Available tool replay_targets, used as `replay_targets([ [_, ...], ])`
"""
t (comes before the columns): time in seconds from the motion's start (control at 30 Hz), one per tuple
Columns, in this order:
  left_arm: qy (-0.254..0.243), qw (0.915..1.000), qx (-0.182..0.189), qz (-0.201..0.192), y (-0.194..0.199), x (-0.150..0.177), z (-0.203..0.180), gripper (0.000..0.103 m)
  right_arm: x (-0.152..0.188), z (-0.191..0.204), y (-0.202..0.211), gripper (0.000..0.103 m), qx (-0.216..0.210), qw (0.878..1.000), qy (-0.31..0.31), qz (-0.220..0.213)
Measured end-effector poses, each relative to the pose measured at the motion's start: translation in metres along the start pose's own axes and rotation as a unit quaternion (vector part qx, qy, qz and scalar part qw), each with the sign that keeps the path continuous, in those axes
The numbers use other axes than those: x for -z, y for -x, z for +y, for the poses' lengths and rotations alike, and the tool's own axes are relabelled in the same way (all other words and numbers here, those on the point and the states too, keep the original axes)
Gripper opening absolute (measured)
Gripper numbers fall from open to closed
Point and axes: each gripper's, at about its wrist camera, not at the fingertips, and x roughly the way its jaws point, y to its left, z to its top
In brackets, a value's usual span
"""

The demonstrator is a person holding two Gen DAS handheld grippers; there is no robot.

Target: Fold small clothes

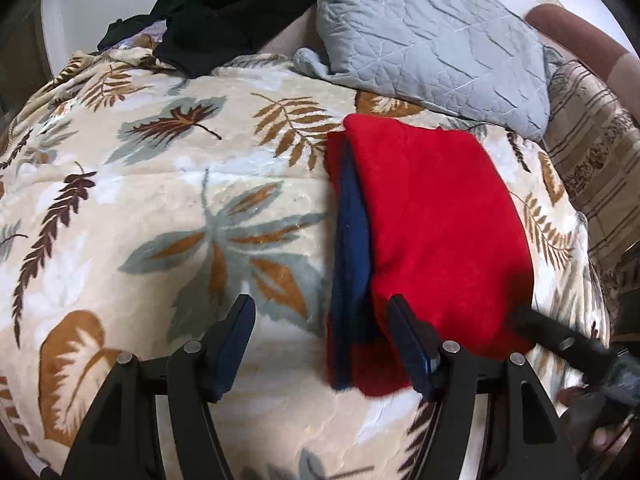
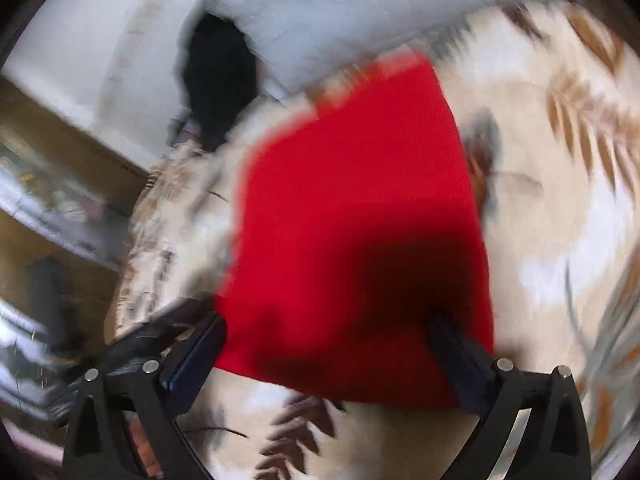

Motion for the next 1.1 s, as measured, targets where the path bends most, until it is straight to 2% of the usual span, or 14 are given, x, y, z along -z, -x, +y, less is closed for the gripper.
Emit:
replay_targets([
  [0.1, -0.004, 0.9998, -0.013, -0.011, 0.011, 0.006, 0.001, 0.07, 0.0, 0.018, 0.022, 0.102, -0.032, 0.999, 0.01, -0.03],
  [0.2, -0.006, 0.9998, -0.009, -0.016, 0.019, 0.012, 0.0, 0.07, 0.004, 0.028, 0.034, 0.102, -0.023, 0.998, 0.019, -0.049],
  [0.37, -0.006, 0.9997, -0.011, -0.019, 0.029, 0.023, -0.002, 0.07, 0.013, 0.008, 0.006, 0.102, 0.008, 1.0, -0.003, 0.0],
  [0.43, -0.01, 0.9996, -0.013, -0.024, 0.036, 0.026, -0.001, 0.07, 0.014, 0.011, 0.01, 0.102, 0.006, 1.0, -0.008, -0.01],
  [0.53, -0.009, 0.9991, -0.021, -0.037, 0.044, 0.029, 0.0, 0.07, 0.019, 0.026, 0.028, 0.102, 0.0, 0.999, 0.019, -0.028],
  [0.73, -0.028, 0.9967, -0.043, -0.063, 0.054, 0.038, -0.006, 0.076, 0.055, 0.026, 0.066, 0.102, 0.066, 0.994, 0.054, -0.071],
  [0.83, -0.04, 0.9935, -0.081, -0.069, 0.053, 0.044, -0.013, 0.084, 0.076, 0.022, 0.085, 0.102, 0.105, 0.988, 0.075, -0.086],
  [0.93, -0.034, 0.9926, -0.093, -0.07, 0.052, 0.047, -0.02, 0.084, 0.089, 0.022, 0.099, 0.102, 0.153, 0.978, 0.097, -0.103],
  [0.97, -0.032, 0.9925, -0.094, -0.072, 0.053, 0.047, -0.022, 0.084, 0.092, 0.025, 0.104, 0.102, 0.176, 0.972, 0.108, -0.112],
  [1.1, -0.037, 0.9919, -0.08, -0.091, 0.068, 0.044, -0.036, 0.084, 0.095, 0.045, 0.119, 0.102, 0.223, 0.95, 0.166, -0.143],
])
